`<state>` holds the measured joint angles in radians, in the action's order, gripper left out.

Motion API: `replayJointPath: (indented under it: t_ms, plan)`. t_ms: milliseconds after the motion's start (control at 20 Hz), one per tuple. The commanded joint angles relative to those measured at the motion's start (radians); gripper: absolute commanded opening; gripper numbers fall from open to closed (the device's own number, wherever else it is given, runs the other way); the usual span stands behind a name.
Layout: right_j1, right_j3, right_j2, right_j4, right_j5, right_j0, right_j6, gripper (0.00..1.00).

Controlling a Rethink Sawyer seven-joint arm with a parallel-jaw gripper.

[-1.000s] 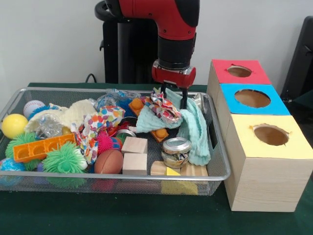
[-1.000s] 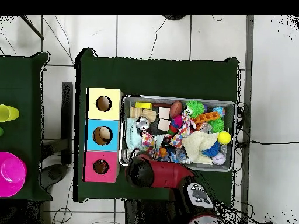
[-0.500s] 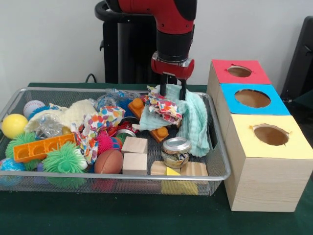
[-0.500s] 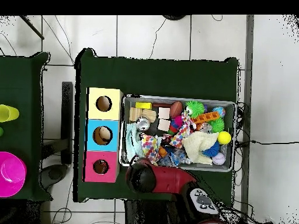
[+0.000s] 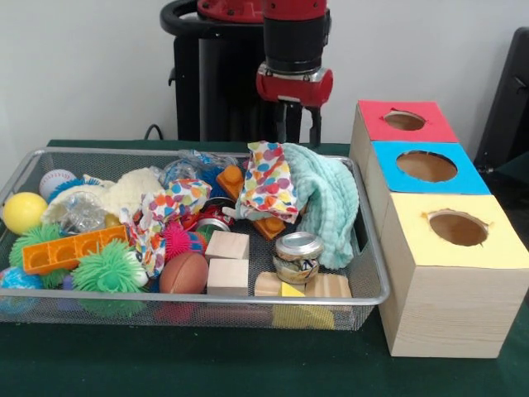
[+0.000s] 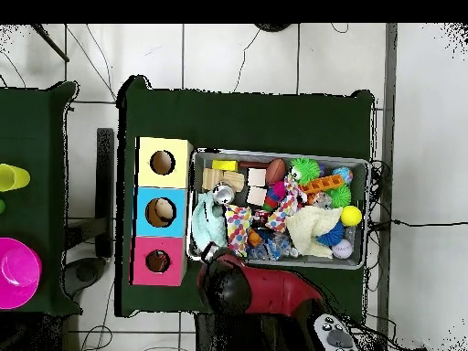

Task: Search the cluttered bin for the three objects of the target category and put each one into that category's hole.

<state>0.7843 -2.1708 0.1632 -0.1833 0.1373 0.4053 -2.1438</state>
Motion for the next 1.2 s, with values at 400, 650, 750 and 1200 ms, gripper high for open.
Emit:
replayJointPath:
  t_ms: [400, 650, 750, 1200]
  plan:
    - [0.146, 0.070, 0.068, -0.002, 0.038, 0.034, -0.047, 1.00]
    - [0.147, 0.085, 0.094, -0.013, 0.015, 0.102, -0.028, 1.00]
    - [0.140, 0.100, 0.095, -0.004, 0.050, 0.116, -0.016, 1.00]
    - [0.018, 0.225, 0.064, -0.008, 0.106, 0.164, 0.009, 1.00]
